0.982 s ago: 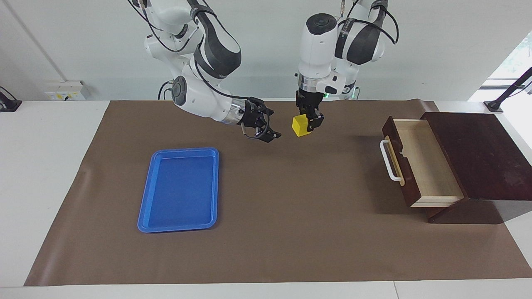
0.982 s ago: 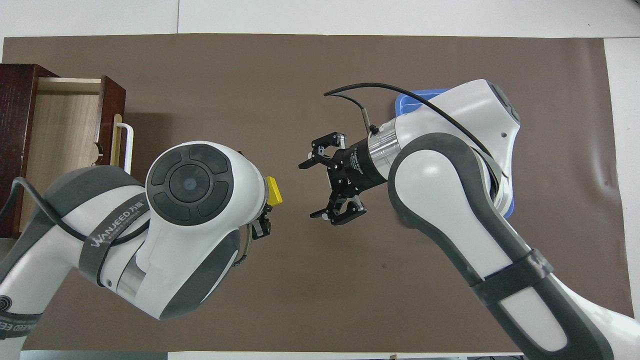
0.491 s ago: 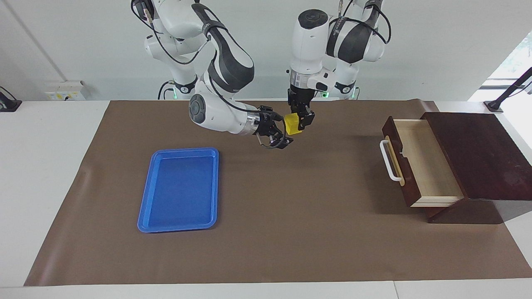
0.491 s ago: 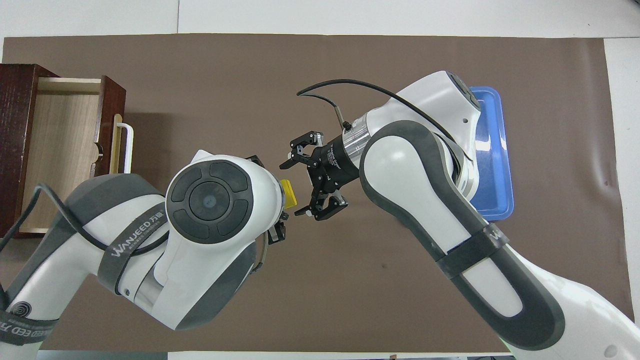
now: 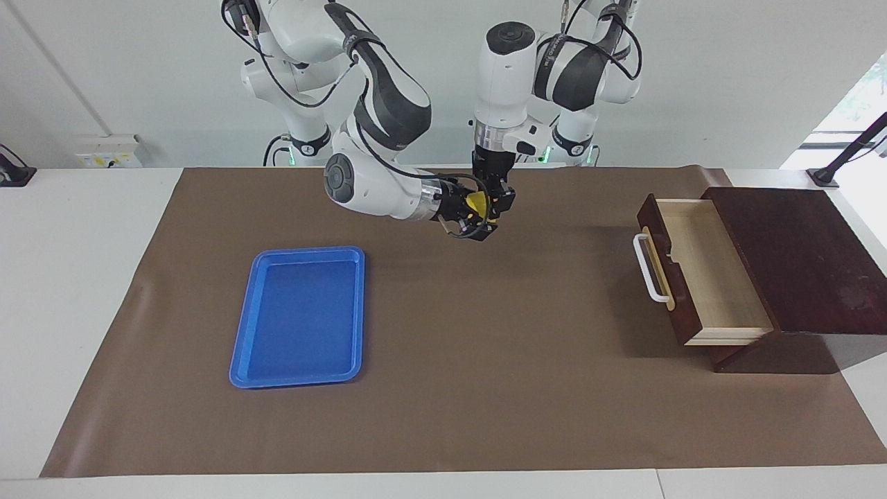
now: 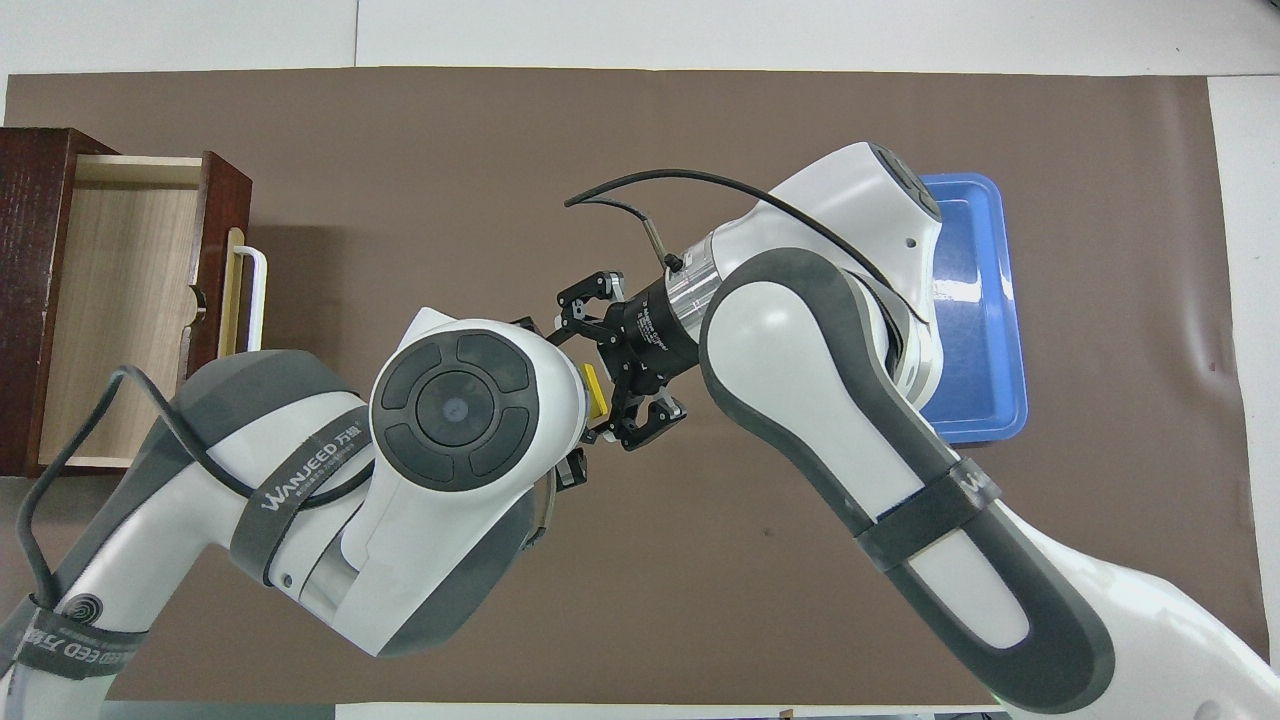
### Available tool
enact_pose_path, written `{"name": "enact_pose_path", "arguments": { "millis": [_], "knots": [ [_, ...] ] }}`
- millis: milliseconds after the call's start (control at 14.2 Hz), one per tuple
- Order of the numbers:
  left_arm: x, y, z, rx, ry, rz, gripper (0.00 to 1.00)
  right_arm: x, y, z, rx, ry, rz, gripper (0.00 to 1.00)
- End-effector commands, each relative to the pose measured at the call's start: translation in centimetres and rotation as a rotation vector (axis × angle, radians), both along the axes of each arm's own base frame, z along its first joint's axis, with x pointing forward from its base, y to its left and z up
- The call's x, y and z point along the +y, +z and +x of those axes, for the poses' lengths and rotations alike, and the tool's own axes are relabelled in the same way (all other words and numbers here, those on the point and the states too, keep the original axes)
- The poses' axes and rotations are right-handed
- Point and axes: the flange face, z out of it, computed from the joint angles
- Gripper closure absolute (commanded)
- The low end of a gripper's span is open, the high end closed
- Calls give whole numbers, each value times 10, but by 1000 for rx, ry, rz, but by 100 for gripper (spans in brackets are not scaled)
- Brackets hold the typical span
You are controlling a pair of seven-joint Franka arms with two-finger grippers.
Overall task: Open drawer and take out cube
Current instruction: 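Close the right gripper on the yellow cube held by the left gripper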
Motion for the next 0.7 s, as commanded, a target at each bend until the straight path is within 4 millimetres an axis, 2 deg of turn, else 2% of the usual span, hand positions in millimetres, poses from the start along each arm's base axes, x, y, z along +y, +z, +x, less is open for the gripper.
{"name": "enact_pose_path", "arguments": {
  "millis": [0, 632],
  "knots": [
    [3, 0, -2, 7, 19, -16, 100, -3, -11, -1, -38, 40, -5, 0],
    [11, -1, 2, 16, 36, -8, 100, -14, -12, 4, -8, 2, -17, 0]
  ]
}}
